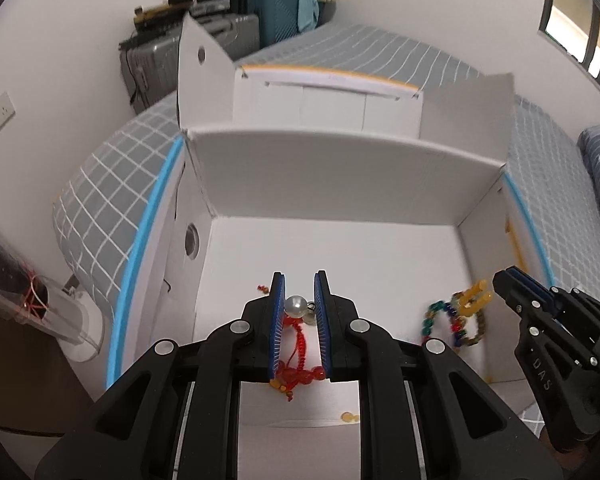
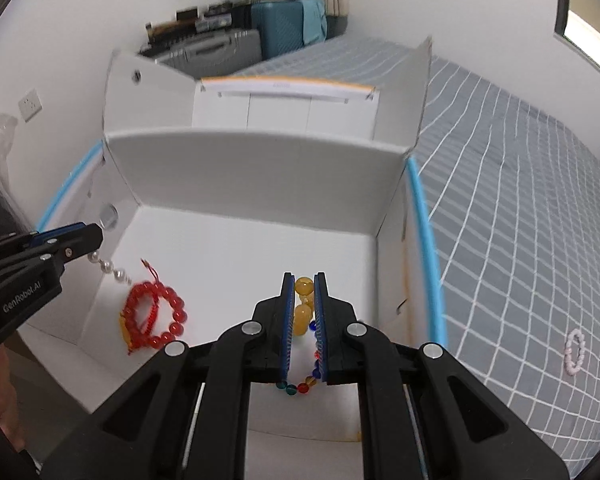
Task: Organize jewelry
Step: 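Open both tools to drop the earring and amber bracelet into the box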
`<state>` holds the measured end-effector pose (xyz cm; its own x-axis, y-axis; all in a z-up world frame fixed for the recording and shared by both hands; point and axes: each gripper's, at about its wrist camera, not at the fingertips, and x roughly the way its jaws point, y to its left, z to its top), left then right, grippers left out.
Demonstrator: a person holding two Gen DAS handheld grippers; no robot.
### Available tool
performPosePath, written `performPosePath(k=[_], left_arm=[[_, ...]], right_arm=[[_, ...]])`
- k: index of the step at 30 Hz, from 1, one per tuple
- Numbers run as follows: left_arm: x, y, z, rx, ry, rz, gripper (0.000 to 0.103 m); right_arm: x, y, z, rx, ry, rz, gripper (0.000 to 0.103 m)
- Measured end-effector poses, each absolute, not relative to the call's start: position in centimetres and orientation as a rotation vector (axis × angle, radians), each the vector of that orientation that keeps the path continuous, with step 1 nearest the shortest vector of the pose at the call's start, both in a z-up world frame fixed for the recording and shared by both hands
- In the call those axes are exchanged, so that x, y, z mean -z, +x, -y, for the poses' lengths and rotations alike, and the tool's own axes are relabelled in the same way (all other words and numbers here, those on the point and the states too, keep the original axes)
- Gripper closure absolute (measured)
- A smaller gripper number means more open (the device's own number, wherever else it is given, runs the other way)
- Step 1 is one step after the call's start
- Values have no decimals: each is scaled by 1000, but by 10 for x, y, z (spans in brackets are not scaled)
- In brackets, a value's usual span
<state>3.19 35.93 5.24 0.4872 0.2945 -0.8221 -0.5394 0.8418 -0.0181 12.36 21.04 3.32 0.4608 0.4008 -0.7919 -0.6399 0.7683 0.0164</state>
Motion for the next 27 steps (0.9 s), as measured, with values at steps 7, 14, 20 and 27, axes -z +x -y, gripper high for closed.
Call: performPosePath(k=[7,14,20,27], left_arm=[[-34,40,-366,-516,-293,-987,88],[-23,41,-370,-529,-289,-1023,87],[-32,38,-368,-562,-288,-987,43],[-55,27,-365,-608,-285,-915,17]], right_arm=[[-18,122,-218,-646,-321,-921,94],[-16,121,-217,-642,-320,-924,94],[-25,116,-216,-651,-317,-897,75],[-49,102,-209,-655,-291,-811,37]])
